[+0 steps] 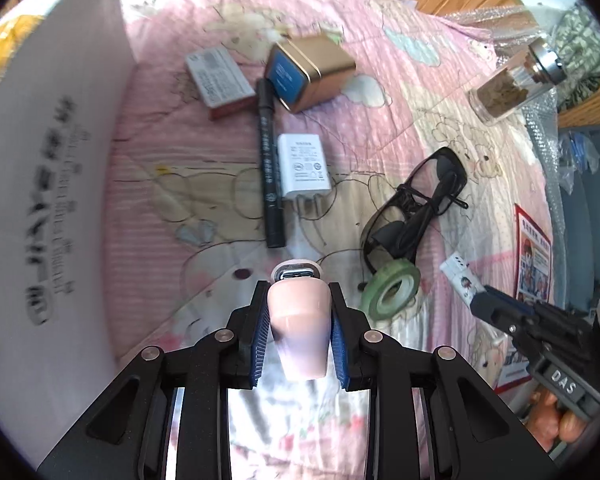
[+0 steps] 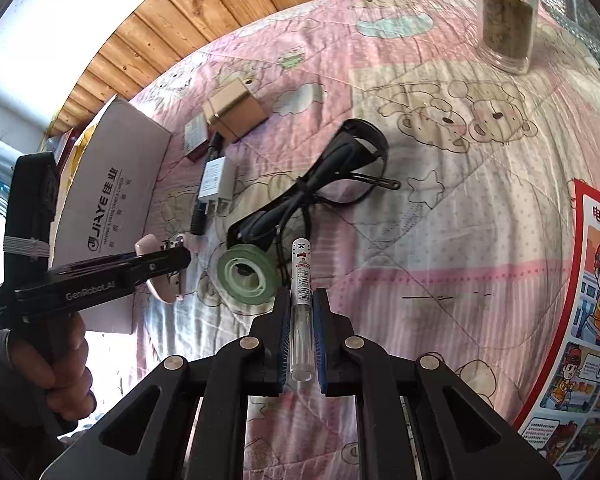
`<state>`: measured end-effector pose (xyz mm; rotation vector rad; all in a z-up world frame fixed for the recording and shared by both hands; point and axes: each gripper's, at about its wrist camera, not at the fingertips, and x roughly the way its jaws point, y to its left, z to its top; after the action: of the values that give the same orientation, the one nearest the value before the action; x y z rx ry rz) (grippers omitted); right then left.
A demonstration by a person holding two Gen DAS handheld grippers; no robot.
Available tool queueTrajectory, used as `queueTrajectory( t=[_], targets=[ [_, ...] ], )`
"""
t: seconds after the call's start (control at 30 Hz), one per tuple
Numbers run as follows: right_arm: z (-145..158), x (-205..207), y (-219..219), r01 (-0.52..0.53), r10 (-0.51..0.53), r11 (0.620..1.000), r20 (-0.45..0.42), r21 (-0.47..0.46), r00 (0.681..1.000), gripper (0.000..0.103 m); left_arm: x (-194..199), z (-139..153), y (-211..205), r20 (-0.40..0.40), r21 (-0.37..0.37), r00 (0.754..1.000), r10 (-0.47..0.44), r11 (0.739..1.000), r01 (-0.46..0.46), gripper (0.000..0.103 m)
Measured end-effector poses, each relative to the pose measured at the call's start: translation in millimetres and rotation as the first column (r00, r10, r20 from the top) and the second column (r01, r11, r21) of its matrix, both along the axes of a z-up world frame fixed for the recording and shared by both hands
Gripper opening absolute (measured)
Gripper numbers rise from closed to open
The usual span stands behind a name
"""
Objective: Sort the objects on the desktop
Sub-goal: 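Carry the white pen and pink stapler over the cardboard box with both tools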
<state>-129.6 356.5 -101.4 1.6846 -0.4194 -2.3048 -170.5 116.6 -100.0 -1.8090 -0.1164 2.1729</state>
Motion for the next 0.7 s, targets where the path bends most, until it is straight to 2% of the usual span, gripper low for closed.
queueTrajectory(
  t=[0.37, 0.7],
  targets=[
    [37, -4, -54, -0.156, 0.16, 0.986, -0.054, 0.066, 0.986, 0.012, 12, 50, -21, -0.113, 0.042, 0.993, 0.029, 0.999, -0.025, 0.027],
    [66, -6, -106, -0.283, 0.293, 0.953, -0.085, 0.11, 0.952, 0.012, 23, 76, -48, -0.144, 0.106, 0.987, 0.077, 0.992, -0.062, 0.027]
  ],
)
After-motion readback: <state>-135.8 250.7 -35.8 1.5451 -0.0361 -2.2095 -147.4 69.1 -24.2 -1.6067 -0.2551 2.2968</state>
